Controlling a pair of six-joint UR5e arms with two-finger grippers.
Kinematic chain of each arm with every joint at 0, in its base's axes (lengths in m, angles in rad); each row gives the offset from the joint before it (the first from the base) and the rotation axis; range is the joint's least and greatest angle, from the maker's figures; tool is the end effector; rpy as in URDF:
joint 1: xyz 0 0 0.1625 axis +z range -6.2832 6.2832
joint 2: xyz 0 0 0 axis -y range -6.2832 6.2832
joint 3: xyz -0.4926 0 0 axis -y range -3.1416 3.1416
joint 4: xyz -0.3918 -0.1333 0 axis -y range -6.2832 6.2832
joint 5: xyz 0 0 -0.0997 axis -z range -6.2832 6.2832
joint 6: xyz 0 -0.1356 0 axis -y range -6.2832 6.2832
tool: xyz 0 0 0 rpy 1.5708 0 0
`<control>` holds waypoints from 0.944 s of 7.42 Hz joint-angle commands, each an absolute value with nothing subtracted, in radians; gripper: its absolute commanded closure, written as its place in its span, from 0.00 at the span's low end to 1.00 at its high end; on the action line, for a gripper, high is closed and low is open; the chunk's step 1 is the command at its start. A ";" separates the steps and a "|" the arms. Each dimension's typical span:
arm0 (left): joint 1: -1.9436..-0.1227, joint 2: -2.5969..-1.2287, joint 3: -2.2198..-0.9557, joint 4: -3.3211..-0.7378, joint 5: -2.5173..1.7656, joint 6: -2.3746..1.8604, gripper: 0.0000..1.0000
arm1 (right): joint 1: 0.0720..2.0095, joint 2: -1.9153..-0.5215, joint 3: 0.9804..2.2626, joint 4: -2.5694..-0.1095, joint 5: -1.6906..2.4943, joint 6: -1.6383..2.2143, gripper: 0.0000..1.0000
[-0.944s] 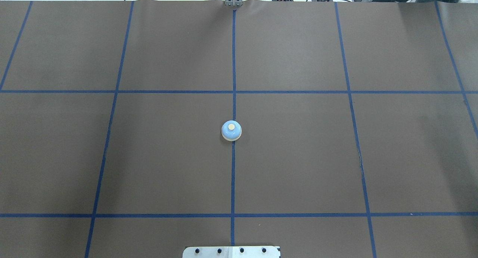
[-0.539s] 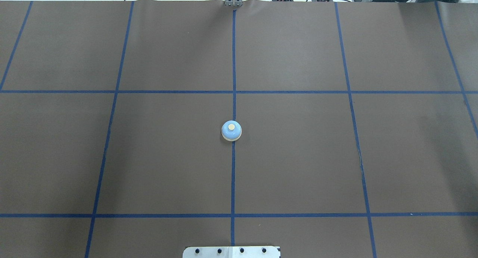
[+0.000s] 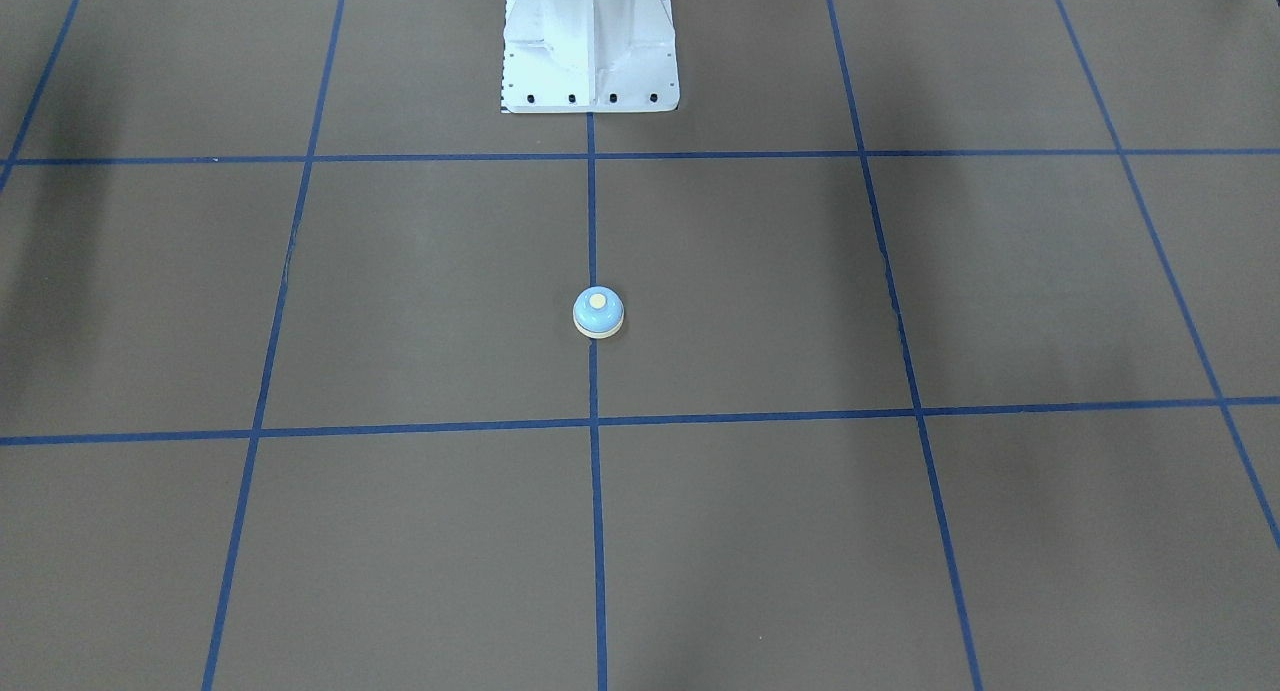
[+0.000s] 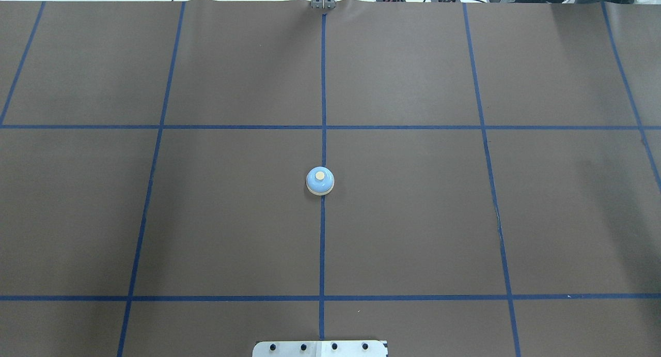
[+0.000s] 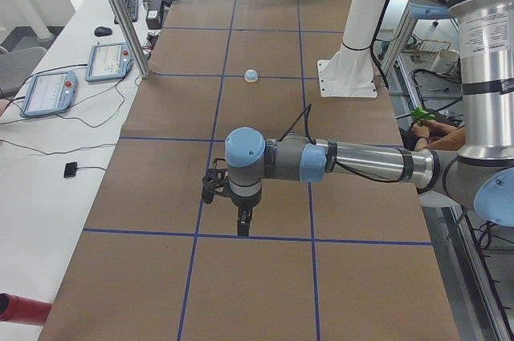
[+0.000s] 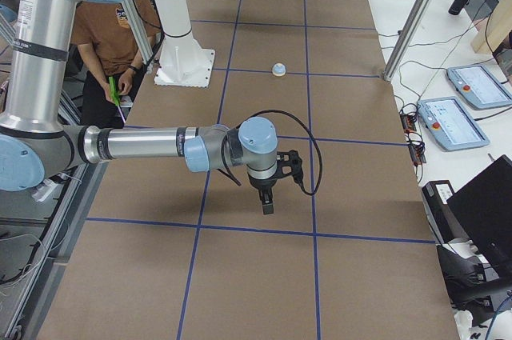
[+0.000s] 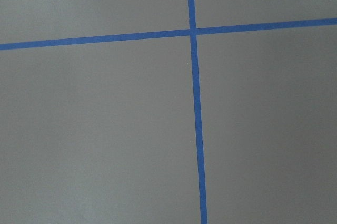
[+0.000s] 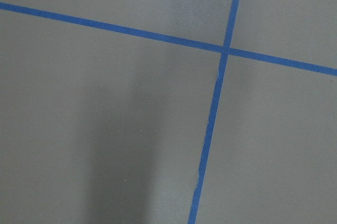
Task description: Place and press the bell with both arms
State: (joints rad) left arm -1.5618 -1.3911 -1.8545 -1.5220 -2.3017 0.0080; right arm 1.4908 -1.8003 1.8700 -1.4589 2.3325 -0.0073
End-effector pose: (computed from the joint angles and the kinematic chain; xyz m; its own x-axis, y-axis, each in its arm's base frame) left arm -0.0391 -0.4071 0.7018 0.7441 0.0515 -0.6661 -0.0149 0.9981 0.0605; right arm 0.0081 -0.3965 0.6934 0.7108 -0.1892 0.6775 0.0838 0.9791 0.1856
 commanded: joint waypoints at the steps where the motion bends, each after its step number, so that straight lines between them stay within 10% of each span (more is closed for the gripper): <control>1: -1.563 -1.388 -1.846 -1.532 -2.303 0.008 0.00 | 1.486 -1.792 1.870 -1.483 2.294 -0.012 0.00; 7: -1.563 -1.347 -1.879 -1.560 -2.301 0.005 0.00 | 1.488 -1.787 1.875 -1.474 2.293 -0.002 0.00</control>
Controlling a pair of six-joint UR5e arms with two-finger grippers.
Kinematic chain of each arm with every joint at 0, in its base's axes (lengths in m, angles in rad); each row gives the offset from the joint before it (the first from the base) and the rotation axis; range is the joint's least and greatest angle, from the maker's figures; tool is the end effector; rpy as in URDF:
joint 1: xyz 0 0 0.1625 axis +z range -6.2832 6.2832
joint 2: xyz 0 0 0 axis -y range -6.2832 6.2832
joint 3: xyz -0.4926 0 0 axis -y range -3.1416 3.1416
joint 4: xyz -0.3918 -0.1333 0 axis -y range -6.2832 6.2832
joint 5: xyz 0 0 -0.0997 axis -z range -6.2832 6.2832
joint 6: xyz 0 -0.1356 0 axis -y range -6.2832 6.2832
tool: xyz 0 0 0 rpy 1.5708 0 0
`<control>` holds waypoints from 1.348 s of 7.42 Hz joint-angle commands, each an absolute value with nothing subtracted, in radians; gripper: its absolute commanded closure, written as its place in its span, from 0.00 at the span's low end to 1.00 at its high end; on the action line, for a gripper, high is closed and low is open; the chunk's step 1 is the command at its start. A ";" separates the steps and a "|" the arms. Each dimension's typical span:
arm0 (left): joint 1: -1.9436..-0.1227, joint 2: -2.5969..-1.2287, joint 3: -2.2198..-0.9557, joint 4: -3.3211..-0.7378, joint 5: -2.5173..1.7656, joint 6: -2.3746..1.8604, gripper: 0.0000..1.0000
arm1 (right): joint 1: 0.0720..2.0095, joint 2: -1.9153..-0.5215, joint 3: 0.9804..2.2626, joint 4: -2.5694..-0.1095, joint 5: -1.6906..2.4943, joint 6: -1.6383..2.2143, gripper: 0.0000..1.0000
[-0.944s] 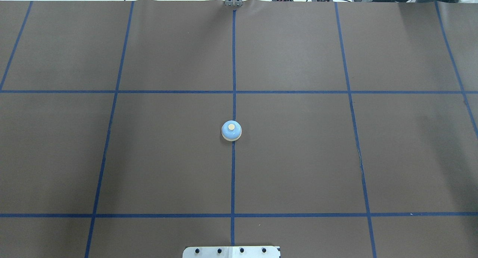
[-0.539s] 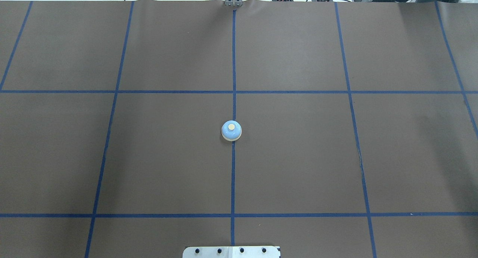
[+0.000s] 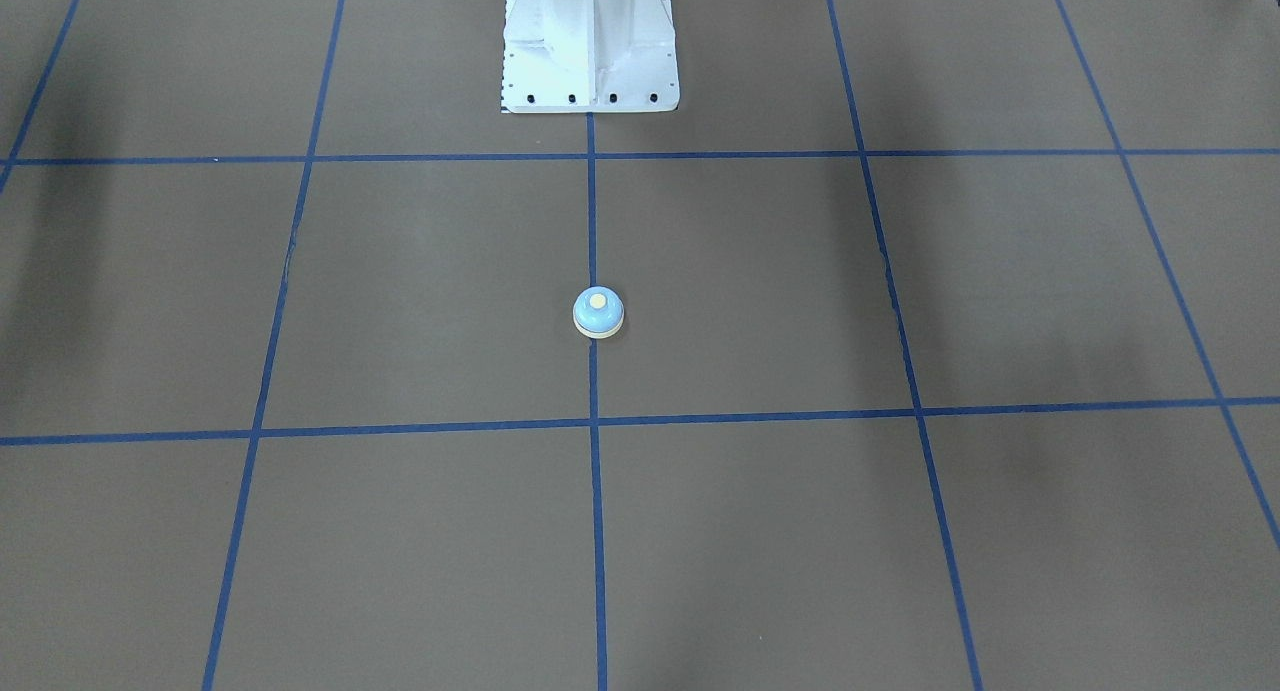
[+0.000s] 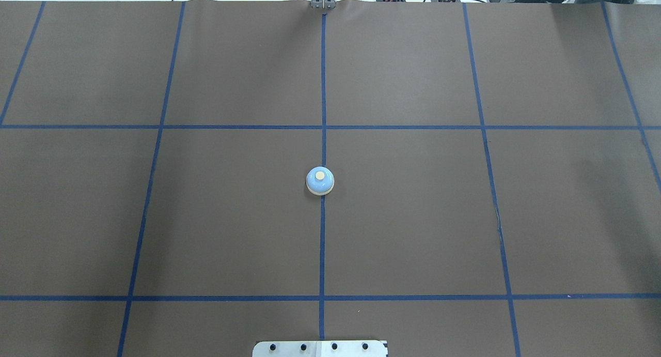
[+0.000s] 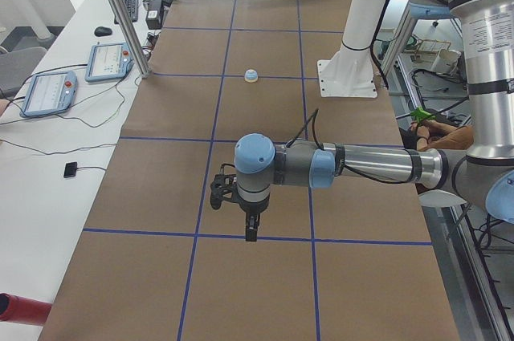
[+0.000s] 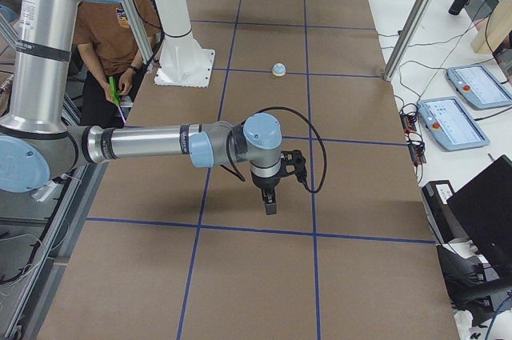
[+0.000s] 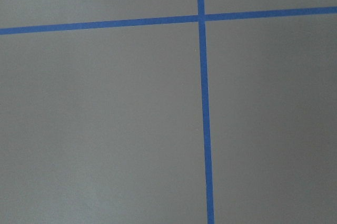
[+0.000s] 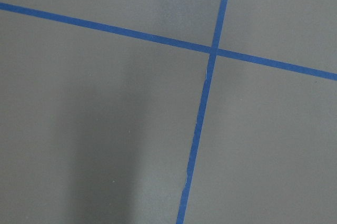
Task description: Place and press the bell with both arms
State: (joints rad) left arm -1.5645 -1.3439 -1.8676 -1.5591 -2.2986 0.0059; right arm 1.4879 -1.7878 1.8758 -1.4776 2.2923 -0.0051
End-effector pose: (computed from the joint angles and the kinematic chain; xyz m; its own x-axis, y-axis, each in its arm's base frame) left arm -0.0407 -0.3857 0.7104 0.7463 0.0493 -0.6637 -0.0107 0.9980 0.0621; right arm 0.0104 -0.4029 0.6913 0.7380 -0.1858 0.6488 0.0852 0.9793 0.1835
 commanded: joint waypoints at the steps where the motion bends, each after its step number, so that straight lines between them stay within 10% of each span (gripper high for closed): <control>1: -1.562 -1.353 -1.881 -1.562 -2.304 0.003 0.00 | 1.488 -1.789 1.873 -1.474 2.292 0.000 0.00; 10: -1.563 -1.356 -1.885 -1.557 -2.321 0.006 0.00 | 1.488 -1.789 1.873 -1.474 2.295 0.002 0.00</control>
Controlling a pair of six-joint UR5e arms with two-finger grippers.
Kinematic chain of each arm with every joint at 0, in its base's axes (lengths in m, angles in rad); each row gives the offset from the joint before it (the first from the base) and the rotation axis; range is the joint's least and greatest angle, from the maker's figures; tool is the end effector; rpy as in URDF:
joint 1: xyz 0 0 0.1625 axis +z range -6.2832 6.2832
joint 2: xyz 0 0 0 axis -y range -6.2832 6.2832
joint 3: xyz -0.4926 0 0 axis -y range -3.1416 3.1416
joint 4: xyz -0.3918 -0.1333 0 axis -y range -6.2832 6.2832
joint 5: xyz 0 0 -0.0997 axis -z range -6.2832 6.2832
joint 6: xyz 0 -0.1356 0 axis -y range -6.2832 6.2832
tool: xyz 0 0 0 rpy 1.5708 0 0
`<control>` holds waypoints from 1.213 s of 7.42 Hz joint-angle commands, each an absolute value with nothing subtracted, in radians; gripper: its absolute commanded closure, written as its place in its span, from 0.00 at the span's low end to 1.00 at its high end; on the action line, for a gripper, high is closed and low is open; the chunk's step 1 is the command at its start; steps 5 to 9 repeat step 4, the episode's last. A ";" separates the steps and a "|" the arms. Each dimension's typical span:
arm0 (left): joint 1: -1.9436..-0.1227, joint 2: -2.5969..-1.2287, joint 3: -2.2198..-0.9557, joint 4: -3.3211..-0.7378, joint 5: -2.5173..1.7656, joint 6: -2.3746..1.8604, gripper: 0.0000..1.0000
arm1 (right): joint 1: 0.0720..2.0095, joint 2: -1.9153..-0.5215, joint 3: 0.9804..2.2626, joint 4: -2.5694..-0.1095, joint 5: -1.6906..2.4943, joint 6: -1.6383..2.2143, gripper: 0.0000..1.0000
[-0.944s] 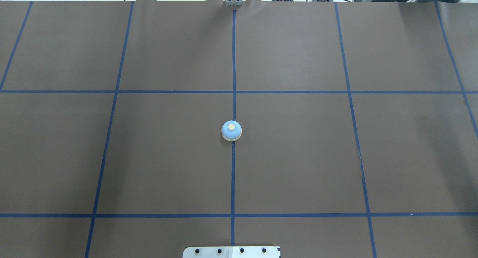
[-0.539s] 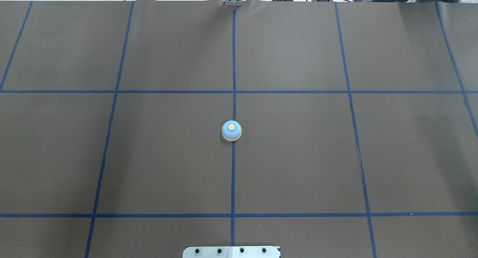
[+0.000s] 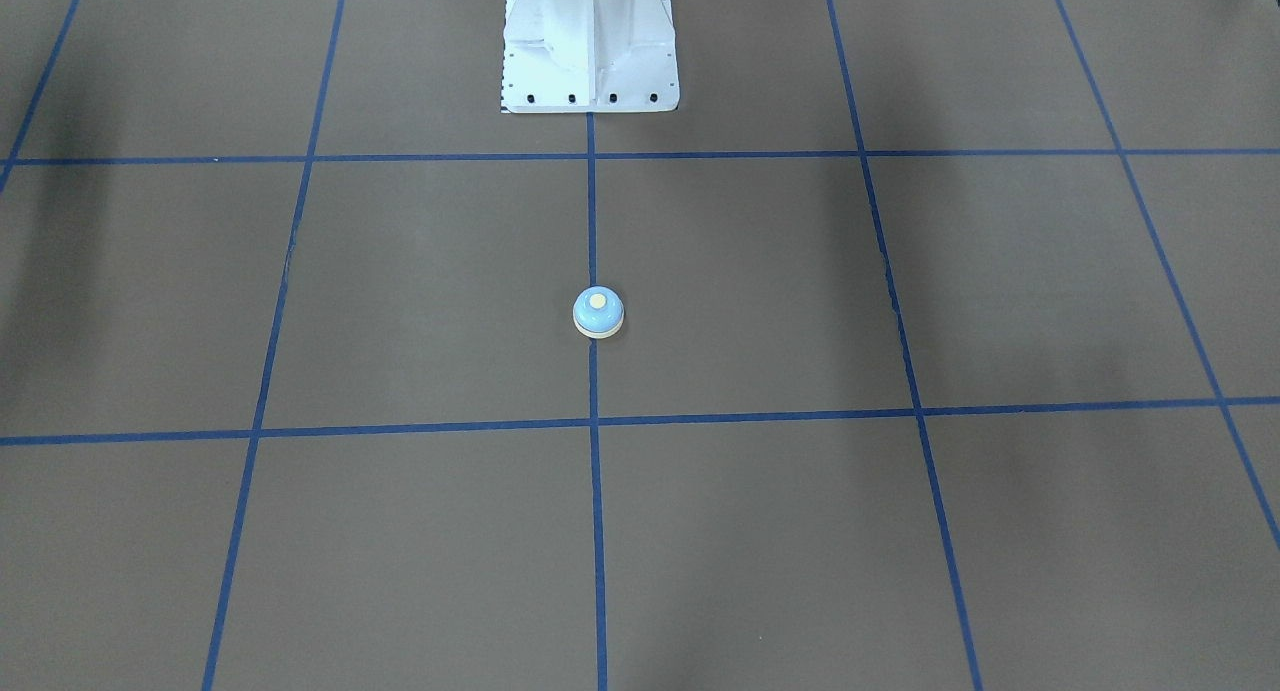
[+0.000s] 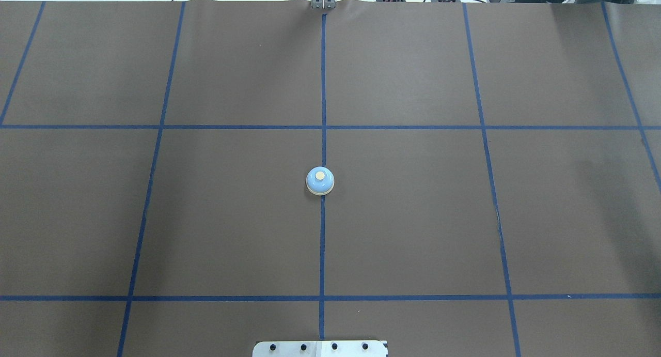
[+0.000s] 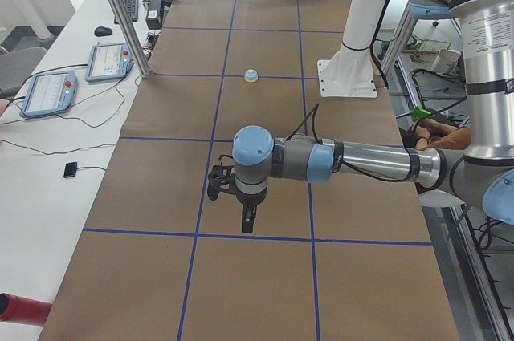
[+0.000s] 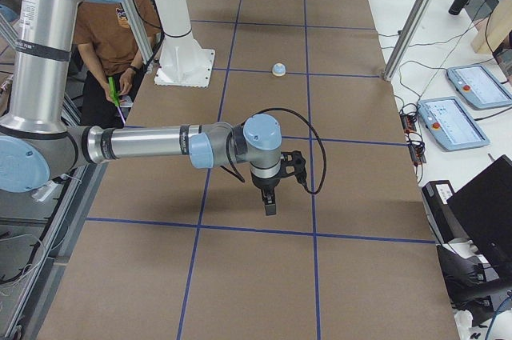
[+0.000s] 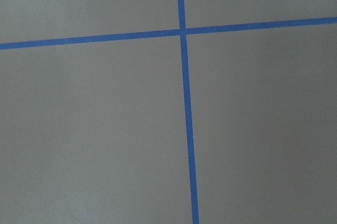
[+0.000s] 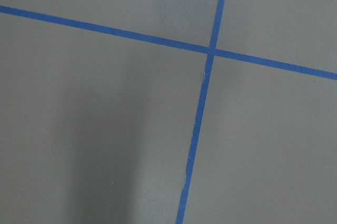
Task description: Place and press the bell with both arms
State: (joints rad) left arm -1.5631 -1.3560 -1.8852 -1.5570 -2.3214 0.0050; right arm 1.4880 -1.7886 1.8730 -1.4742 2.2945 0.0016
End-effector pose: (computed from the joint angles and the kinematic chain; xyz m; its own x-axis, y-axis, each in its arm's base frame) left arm -0.0378 -0.3930 0.6951 0.7308 0.0691 -0.6791 -0.0113 0.9960 0.0891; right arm 0.0103 -0.4026 0.6924 0.7371 -0.1792 0.6516 0.0802 0.9806 0.1790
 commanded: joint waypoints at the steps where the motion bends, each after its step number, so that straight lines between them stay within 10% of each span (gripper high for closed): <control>1: -1.563 -1.355 -1.885 -1.557 -2.321 0.006 0.00 | 1.488 -1.789 1.873 -1.474 2.295 0.002 0.00; 9: -1.563 -1.353 -1.891 -1.557 -2.321 0.005 0.00 | 1.488 -1.789 1.873 -1.474 2.298 0.002 0.00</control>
